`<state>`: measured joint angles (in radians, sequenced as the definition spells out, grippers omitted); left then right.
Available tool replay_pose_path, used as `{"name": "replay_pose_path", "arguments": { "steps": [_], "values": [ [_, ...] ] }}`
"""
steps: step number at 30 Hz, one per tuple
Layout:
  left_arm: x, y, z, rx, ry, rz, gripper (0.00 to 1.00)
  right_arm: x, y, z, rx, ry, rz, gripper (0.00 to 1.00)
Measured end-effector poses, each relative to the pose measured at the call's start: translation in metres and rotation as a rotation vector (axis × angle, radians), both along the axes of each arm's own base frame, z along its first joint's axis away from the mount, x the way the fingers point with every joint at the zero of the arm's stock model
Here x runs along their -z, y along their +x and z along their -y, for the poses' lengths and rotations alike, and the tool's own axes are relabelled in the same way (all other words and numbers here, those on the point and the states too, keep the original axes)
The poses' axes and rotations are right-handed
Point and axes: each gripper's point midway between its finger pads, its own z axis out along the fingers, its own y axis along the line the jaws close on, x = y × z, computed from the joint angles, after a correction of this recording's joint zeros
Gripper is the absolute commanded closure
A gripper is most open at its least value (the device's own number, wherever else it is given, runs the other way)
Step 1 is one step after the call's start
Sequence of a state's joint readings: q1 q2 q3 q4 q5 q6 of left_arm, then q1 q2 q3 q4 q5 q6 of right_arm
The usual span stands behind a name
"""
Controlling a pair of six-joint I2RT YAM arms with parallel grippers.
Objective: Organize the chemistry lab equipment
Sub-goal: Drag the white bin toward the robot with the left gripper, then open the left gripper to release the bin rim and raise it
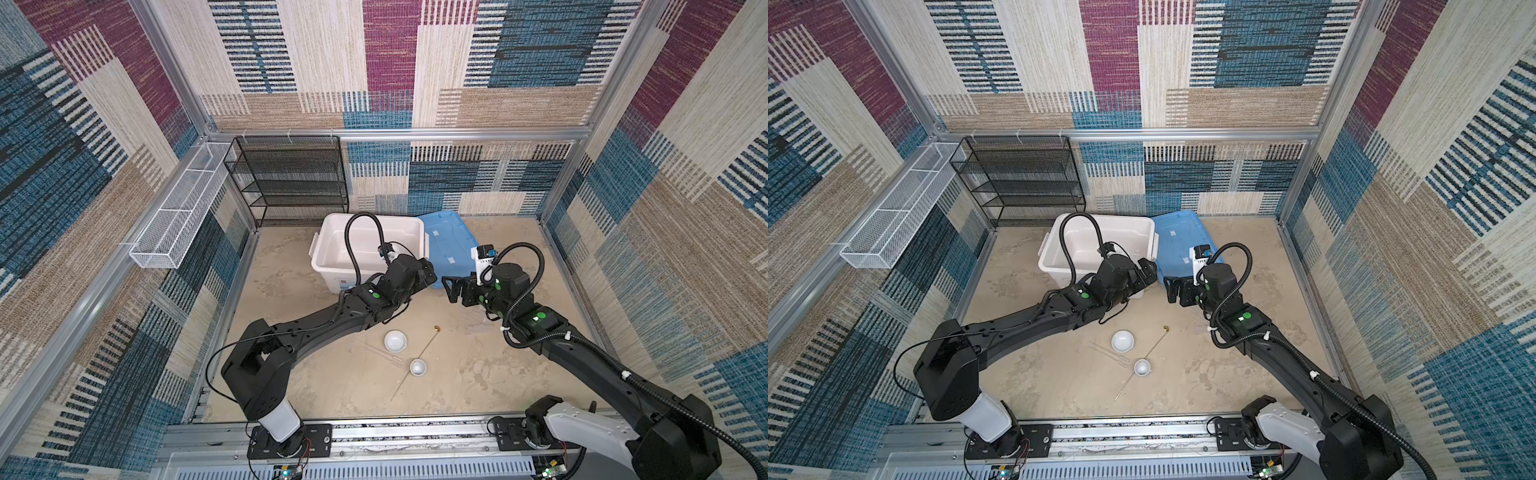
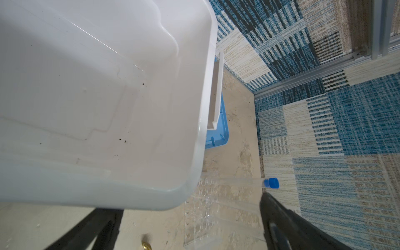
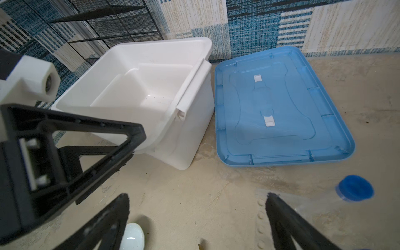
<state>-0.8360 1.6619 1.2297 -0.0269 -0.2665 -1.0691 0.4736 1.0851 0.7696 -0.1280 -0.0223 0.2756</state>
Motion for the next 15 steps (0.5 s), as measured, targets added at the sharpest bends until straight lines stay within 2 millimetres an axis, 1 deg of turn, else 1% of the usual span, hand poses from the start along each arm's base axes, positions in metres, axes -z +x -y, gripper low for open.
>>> {"name": "replay_pose_path", "arguments": {
  "steps": [1, 5, 11, 15],
  "values": [
    [0.001, 0.002, 0.005, 0.010, -0.006, -0.003, 0.00, 0.000, 0.000, 0.001, 0.005, -0.002, 0.001, 0.00],
    [0.002, 0.006, 0.013, 0.022, -0.012, -0.003, 0.01, 0.001, -0.001, 0.003, 0.015, 0.000, 0.006, 0.00],
    [-0.007, 0.012, 0.022, 0.053, -0.021, 0.024, 0.01, 0.000, -0.003, 0.008, 0.033, 0.002, 0.019, 0.00],
    [-0.018, 0.012, 0.027, 0.087, -0.023, 0.056, 0.01, -0.007, -0.005, 0.012, 0.050, 0.011, 0.044, 0.01]
  ]
}}
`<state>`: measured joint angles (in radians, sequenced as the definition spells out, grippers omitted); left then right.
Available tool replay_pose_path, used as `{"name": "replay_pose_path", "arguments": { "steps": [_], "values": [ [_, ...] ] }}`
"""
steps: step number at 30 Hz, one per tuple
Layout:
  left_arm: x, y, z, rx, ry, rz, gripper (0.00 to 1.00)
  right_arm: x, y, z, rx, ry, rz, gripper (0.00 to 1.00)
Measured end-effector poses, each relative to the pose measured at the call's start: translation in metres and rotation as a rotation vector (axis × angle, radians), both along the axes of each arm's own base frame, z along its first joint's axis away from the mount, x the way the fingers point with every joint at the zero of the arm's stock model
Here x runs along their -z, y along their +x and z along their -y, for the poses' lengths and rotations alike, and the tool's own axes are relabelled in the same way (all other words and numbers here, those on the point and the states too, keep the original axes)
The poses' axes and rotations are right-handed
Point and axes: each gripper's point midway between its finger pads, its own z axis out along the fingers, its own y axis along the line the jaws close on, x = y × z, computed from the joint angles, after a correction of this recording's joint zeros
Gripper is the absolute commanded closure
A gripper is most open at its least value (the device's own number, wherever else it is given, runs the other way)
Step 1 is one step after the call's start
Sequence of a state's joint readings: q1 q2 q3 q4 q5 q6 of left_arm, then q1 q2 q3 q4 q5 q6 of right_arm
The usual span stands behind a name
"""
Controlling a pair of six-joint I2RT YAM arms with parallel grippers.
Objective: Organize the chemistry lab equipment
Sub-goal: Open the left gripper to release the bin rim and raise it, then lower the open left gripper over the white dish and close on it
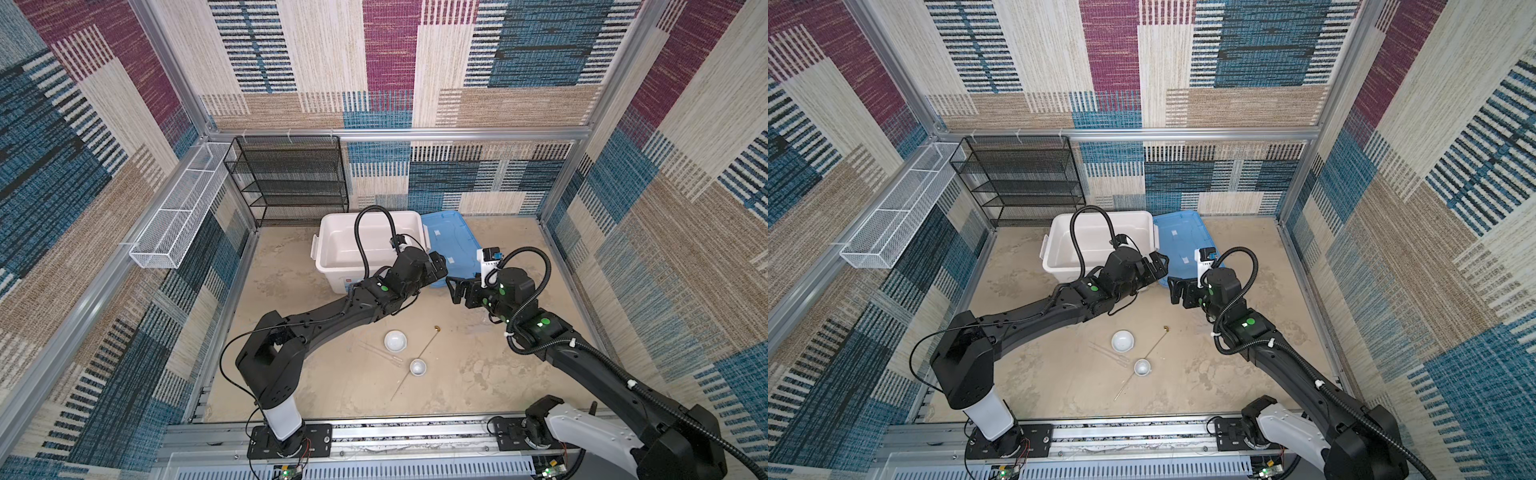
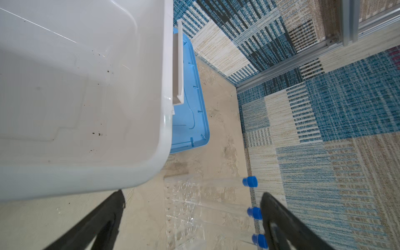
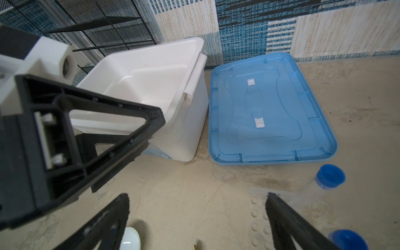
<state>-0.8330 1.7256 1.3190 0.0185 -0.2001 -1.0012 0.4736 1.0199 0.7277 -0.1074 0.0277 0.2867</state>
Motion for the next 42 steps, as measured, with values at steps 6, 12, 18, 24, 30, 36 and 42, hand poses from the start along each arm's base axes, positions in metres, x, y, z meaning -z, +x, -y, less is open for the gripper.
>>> {"name": "replay_pose_path", "arguments": {
  "steps": [6, 12, 18, 24, 30, 36, 42],
  "values": [
    [-0.028, -0.020, 0.008, 0.113, -0.073, 0.013, 0.01, -0.014, -0.004, 0.003, 0.004, 0.019, 0.043, 0.01],
    [-0.042, -0.053, 0.003, 0.232, -0.087, -0.011, 0.01, -0.025, -0.009, -0.001, -0.034, 0.021, 0.067, 0.01],
    [-0.050, -0.094, -0.031, 0.307, -0.011, -0.024, 0.01, -0.032, -0.019, 0.001, -0.054, 0.020, 0.063, 0.01],
    [-0.029, -0.130, -0.070, 0.324, 0.078, -0.072, 0.01, -0.016, -0.027, -0.005, -0.103, 0.006, -0.013, 0.00],
    [0.021, -0.143, -0.090, 0.323, 0.196, -0.157, 0.01, 0.015, -0.039, -0.038, -0.250, 0.008, -0.126, 0.01],
    [0.081, -0.145, -0.094, 0.322, 0.302, -0.282, 0.01, 0.041, -0.058, -0.066, -0.367, 0.005, -0.192, 0.01],
    [0.113, -0.136, -0.098, 0.276, 0.397, -0.335, 0.01, 0.054, -0.057, -0.051, -0.272, 0.010, -0.213, 0.01]
  ]
}}
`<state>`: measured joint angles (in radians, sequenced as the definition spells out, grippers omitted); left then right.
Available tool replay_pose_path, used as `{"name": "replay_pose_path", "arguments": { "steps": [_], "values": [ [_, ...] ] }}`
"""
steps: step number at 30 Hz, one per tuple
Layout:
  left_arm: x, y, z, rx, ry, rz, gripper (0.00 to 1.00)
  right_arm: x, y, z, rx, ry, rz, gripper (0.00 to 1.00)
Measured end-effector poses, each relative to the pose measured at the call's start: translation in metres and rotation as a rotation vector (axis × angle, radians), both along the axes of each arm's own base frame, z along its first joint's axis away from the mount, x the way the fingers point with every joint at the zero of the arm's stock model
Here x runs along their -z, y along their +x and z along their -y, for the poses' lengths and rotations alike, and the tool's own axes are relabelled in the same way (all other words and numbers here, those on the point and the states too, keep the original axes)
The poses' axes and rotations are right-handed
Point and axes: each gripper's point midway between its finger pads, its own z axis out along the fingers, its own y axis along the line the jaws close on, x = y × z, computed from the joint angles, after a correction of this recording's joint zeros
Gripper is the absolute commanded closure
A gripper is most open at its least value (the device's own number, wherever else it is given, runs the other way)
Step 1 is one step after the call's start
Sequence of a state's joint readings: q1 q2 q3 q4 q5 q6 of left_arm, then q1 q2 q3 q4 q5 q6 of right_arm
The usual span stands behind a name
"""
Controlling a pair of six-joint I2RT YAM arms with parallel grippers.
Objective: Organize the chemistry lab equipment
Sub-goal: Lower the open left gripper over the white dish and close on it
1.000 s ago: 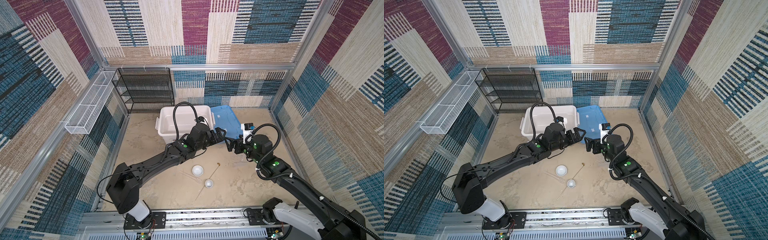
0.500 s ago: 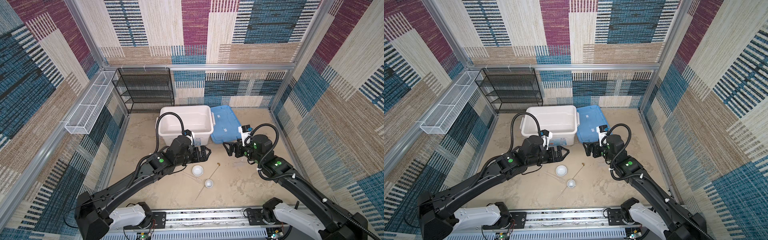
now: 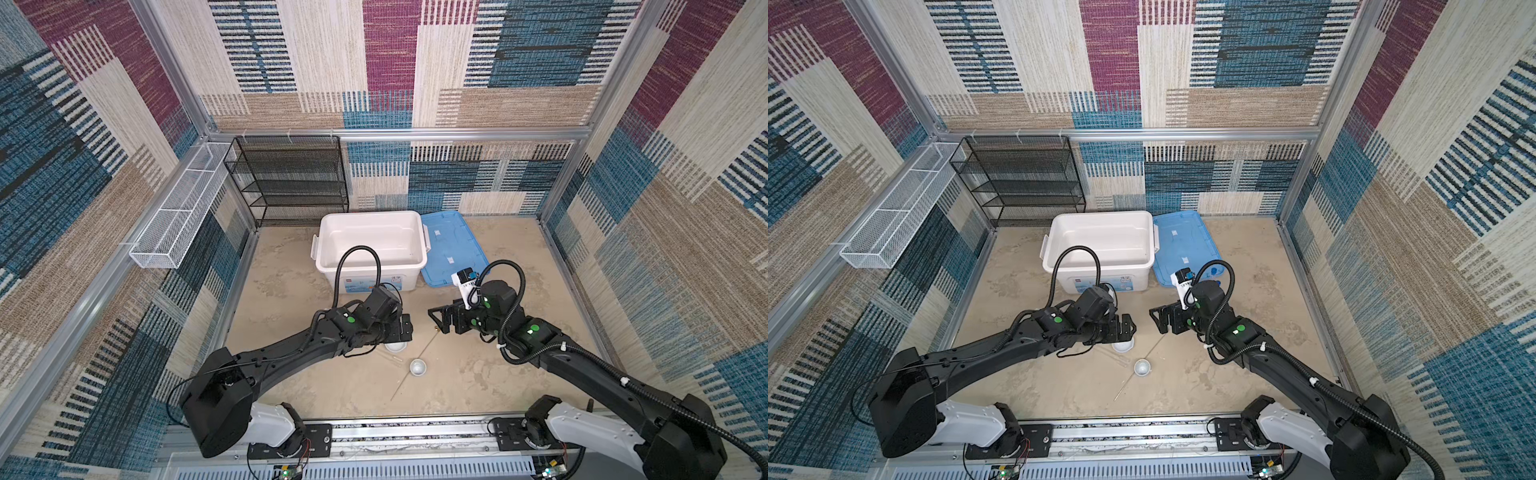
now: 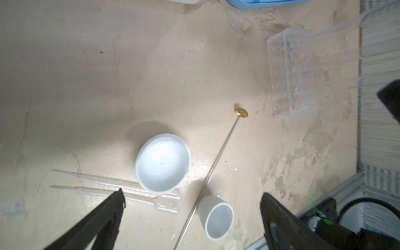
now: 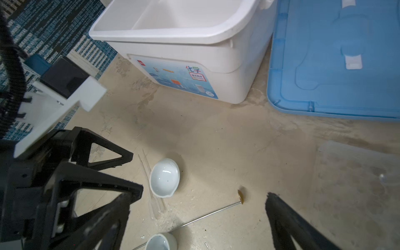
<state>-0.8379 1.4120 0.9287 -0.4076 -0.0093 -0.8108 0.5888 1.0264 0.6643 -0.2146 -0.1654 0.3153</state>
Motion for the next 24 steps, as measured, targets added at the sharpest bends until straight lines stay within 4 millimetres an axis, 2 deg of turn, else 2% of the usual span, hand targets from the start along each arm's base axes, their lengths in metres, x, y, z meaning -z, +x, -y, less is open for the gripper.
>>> {"name": "replay_pose_path", "arguments": {
  "steps": [5, 13, 18, 24],
  "values": [
    [0.024, 0.007, -0.002, -0.020, 0.081, -0.025, 0.00, 0.004, 0.001, 0.009, 0.051, -0.004, 0.004, 0.01],
    [0.043, 0.018, 0.005, -0.005, 0.172, -0.029, 0.04, 0.003, 0.001, 0.019, 0.102, -0.008, 0.023, 0.01],
    [0.054, 0.015, 0.013, 0.050, 0.230, -0.042, 0.05, 0.006, 0.002, 0.021, 0.113, -0.014, 0.020, 0.00],
    [0.064, 0.012, 0.006, 0.064, 0.298, -0.067, 0.05, 0.010, 0.002, 0.020, 0.110, -0.019, 0.011, 0.00]
  ]
}}
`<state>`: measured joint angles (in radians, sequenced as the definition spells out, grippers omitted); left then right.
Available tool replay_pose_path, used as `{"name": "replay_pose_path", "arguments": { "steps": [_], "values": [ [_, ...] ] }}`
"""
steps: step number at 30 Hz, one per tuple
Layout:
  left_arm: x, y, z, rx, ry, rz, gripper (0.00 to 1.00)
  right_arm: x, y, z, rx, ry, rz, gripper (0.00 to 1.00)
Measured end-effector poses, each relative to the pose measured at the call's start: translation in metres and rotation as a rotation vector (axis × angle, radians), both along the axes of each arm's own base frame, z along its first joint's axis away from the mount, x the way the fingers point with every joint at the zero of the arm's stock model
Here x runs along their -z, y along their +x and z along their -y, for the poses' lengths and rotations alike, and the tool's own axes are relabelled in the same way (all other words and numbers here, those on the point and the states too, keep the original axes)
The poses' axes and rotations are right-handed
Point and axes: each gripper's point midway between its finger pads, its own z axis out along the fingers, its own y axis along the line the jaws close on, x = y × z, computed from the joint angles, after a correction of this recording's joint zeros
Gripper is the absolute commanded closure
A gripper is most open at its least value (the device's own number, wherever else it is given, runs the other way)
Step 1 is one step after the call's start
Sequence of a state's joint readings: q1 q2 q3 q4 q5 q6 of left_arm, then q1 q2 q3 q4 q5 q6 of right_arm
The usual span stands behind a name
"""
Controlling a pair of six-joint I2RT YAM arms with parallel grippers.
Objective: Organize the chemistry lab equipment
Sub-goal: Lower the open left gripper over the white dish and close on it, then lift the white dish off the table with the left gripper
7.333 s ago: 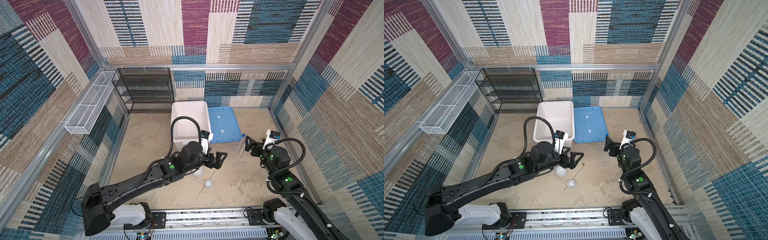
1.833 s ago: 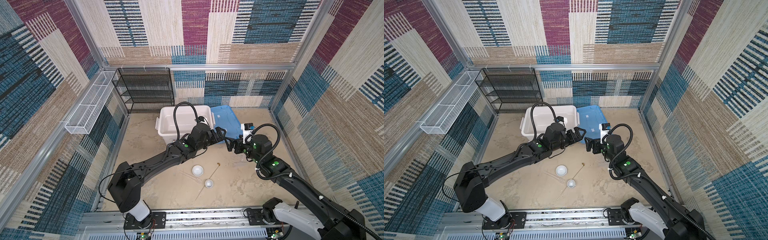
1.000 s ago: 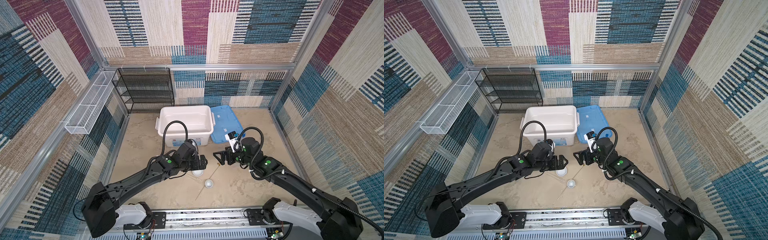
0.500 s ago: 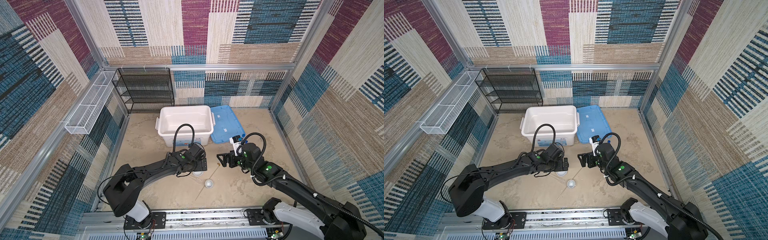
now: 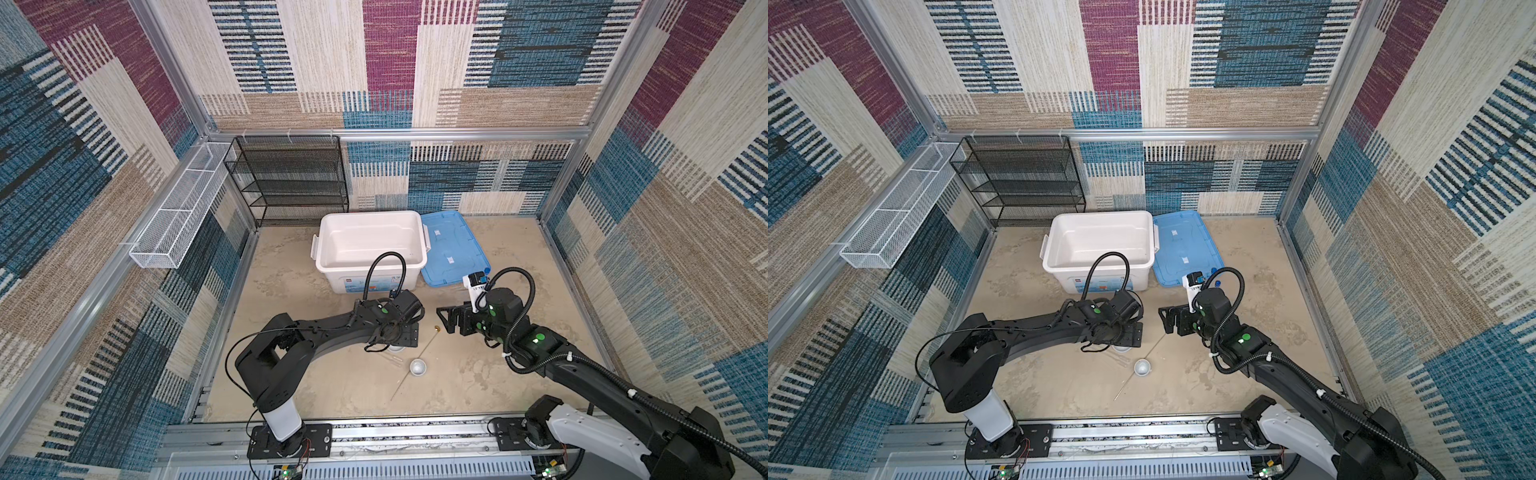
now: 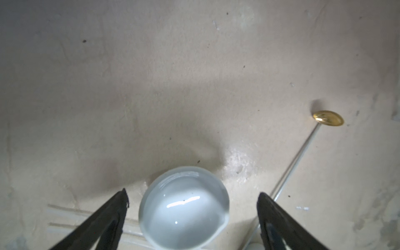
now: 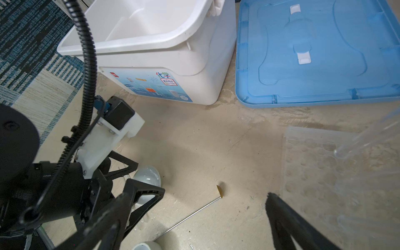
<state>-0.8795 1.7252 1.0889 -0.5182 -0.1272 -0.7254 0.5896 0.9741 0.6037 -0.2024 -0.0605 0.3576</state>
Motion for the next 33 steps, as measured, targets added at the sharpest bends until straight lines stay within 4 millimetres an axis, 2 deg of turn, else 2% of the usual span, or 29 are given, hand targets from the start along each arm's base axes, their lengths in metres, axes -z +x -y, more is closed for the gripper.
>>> {"name": "replay_pose_path", "arguments": {
  "steps": [12, 17, 20, 26, 33],
  "values": [
    [0.009, -0.016, -0.009, 0.049, 0.080, -0.047, 0.05, 0.007, -0.002, 0.001, 0.000, -0.008, -0.011, 0.00],
    [0.008, -0.019, -0.011, 0.059, 0.086, -0.051, 0.09, 0.008, -0.002, 0.002, 0.000, -0.007, -0.010, 0.00],
    [0.008, -0.020, -0.011, 0.060, 0.088, -0.053, 0.15, 0.010, -0.003, 0.002, 0.001, -0.009, -0.013, 0.00],
    [0.006, -0.020, -0.009, 0.063, 0.082, -0.056, 0.17, 0.009, -0.004, 0.004, 0.004, -0.007, -0.006, 0.00],
    [0.007, -0.017, 0.004, 0.072, 0.050, -0.063, 0.17, 0.010, -0.006, 0.008, 0.015, -0.008, 0.006, 0.00]
  ]
}}
